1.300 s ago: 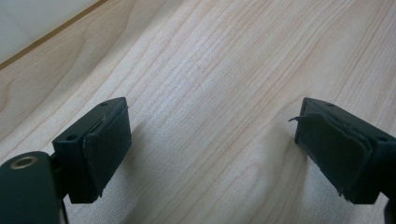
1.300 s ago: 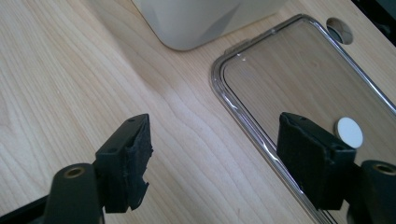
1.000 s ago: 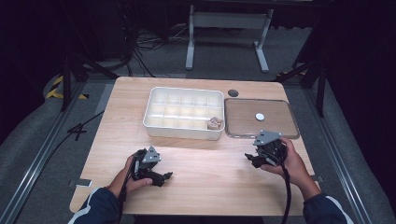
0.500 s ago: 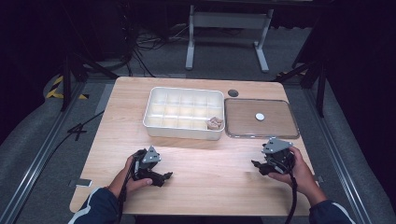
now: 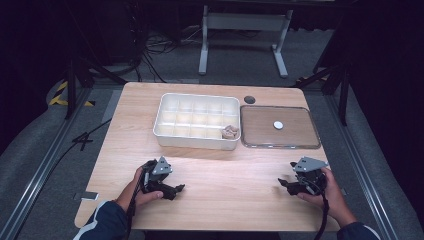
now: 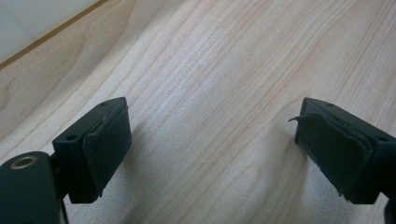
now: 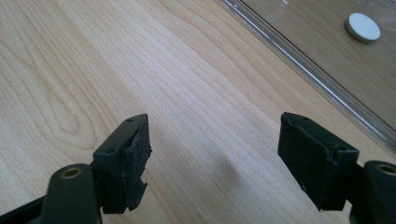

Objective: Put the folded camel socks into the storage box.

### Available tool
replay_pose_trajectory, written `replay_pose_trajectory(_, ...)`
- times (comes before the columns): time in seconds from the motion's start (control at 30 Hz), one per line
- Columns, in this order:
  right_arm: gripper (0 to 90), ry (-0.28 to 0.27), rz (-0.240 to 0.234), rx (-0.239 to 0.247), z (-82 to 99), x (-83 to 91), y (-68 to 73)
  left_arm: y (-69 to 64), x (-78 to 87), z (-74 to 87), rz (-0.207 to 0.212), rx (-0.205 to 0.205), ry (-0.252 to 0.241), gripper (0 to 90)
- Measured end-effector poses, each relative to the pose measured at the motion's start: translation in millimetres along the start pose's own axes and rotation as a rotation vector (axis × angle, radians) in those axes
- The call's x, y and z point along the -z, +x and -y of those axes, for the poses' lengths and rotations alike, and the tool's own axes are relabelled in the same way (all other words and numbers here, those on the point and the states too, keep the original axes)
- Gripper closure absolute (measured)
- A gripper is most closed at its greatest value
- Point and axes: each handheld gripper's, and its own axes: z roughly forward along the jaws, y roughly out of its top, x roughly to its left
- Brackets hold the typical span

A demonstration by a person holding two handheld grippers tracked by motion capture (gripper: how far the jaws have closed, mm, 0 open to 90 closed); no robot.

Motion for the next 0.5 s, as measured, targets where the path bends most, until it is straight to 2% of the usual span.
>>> replay_pose_trajectory(0.37, 25.6, -0.002, -0.018, -0.074, 29.7, 3.2, -4.9, -0.2, -0.1, 0.0, 0.000, 0.004, -0.001, 10.9)
replay_pose_trajectory(0.5, 24.8, -0.027, -0.032, -0.113, 39.5, 6.1, -7.4, -0.1, -0.3, -0.3, -0.001, 0.003, 0.001, 10.6)
